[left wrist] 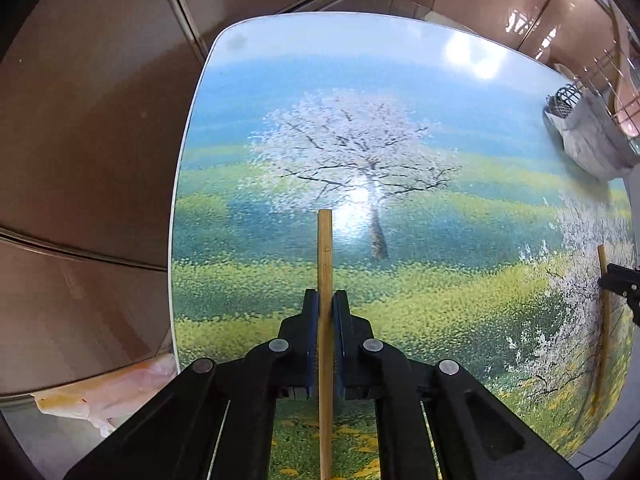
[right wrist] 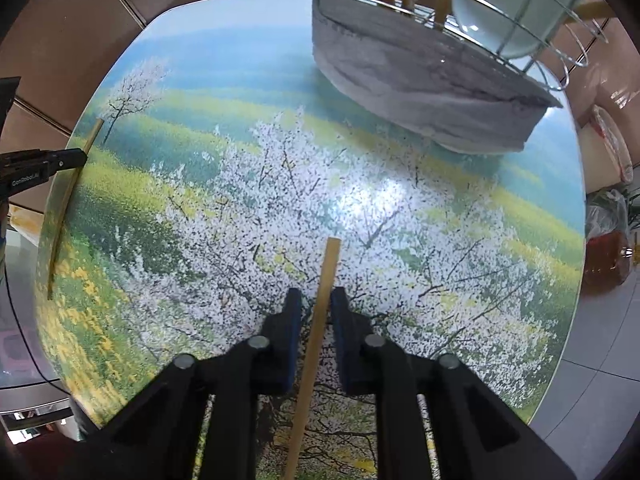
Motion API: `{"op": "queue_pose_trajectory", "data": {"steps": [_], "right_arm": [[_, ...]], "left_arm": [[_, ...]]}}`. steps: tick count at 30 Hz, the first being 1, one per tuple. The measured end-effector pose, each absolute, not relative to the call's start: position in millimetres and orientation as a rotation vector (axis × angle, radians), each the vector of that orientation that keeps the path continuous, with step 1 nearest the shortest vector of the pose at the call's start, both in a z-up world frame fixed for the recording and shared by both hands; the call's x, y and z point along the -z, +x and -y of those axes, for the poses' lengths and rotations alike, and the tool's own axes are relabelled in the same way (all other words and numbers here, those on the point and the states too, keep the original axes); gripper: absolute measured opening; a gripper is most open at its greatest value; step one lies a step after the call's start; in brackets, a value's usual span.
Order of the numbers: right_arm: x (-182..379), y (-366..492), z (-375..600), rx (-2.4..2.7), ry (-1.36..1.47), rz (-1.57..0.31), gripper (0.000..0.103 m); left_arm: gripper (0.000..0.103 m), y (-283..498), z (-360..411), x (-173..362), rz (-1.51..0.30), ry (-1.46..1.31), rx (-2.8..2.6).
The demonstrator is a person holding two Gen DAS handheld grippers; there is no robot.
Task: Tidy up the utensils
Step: 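Lift both chopsticks upright and carry them above the wire holder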
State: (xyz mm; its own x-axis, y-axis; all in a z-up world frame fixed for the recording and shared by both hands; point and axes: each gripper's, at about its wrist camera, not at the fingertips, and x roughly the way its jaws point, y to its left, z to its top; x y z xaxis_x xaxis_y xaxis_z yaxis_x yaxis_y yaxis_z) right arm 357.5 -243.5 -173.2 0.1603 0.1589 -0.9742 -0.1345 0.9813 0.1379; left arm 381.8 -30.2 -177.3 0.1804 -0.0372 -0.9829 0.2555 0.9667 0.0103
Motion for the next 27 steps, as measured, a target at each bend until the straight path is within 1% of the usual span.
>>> {"op": "queue_pose_trajectory", "data": {"steps": [8, 16, 27], "right_arm": [[169, 345, 253, -0.197, 0.070, -1.343, 0.006], [134, 305, 265, -0.213, 0.120, -1.210, 0.006], [74, 222, 286, -0.211, 0.189, -0.975, 0.006]], "left_arm": [[0.006, 343, 40, 166, -1.302, 0.175, 0.183], [0.006, 307, 26, 121, -1.194, 0.133, 0.178], [0.006, 247, 4, 54, -1.054, 0.020, 0.213]]}}
